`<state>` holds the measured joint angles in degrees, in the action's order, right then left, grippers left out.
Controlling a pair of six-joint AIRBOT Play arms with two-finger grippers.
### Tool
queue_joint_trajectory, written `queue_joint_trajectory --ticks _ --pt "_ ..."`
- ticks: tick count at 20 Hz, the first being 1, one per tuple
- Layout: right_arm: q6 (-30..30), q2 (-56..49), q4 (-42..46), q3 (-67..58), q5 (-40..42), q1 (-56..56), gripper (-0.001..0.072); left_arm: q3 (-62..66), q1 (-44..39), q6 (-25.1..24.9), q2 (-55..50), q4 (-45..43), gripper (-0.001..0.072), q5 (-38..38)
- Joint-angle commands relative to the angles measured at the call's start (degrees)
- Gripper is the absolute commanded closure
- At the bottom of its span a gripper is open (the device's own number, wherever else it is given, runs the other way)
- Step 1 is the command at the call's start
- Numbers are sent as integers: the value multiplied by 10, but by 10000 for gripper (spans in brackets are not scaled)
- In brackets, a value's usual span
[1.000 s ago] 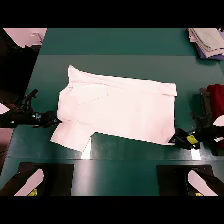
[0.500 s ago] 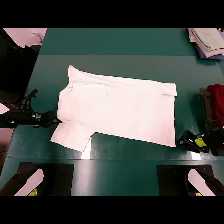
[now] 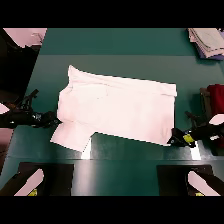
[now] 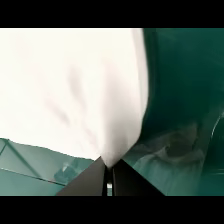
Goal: Fold the shirts.
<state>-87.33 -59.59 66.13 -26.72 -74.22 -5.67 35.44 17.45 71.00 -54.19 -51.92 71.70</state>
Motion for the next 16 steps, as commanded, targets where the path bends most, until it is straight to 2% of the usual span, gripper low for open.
queue_joint_trajectory --ticks 1,3,6,8,10,12,16 --pt "-2 50 18 -7 -5 4 699 2 0 6 4 -10 683 27" --pt "-3 91 85 -41 -67 -15 700 2 0 31 34 -33 684 51" --pt "-2 137 170 -110 -153 -59 700 1 0 74 105 -38 684 128" --pt "0 159 188 -142 -191 -81 700 1 0 107 160 -35 684 179" --pt "0 177 184 -157 -189 -82 700 1 -8 133 195 -7 683 205" --pt "4 178 142 -164 -168 -82 700 2 -50 130 196 37 683 163" --pt "5 110 69 -225 -106 -82 699 27 -106 130 149 48 683 -78"
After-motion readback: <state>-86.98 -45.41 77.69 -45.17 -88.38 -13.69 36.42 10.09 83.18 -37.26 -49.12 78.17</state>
